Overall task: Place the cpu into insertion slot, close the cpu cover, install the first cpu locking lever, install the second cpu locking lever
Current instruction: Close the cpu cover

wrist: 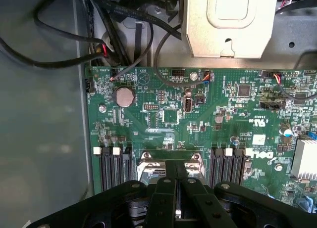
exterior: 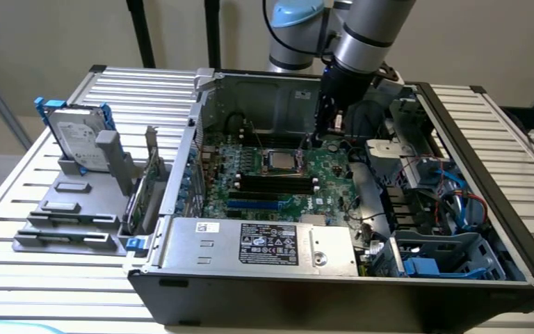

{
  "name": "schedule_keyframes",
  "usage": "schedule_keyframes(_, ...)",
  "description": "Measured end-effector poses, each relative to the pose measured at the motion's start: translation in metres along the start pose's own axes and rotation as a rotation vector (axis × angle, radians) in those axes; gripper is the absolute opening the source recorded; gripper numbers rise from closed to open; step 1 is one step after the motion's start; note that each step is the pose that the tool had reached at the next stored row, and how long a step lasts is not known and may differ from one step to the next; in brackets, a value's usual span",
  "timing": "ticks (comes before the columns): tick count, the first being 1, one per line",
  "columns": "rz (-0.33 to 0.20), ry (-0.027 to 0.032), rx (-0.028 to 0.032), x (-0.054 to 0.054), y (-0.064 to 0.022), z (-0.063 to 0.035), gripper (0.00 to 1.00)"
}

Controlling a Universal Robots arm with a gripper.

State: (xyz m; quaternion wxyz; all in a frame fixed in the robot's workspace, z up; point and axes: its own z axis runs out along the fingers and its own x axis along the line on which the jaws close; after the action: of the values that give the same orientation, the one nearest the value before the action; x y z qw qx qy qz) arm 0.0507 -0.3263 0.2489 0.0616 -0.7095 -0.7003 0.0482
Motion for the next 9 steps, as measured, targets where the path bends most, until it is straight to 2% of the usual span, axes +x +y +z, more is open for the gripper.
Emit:
schedule_keyframes(5, -0.005, -0.0013, 0.0167, -0.0001, -0.0053, 0.0008, 0.11)
schedule_keyframes(9, -0.008, -0.0022, 0.0351, -0.0001, -0.0099, 0.0015, 0.11)
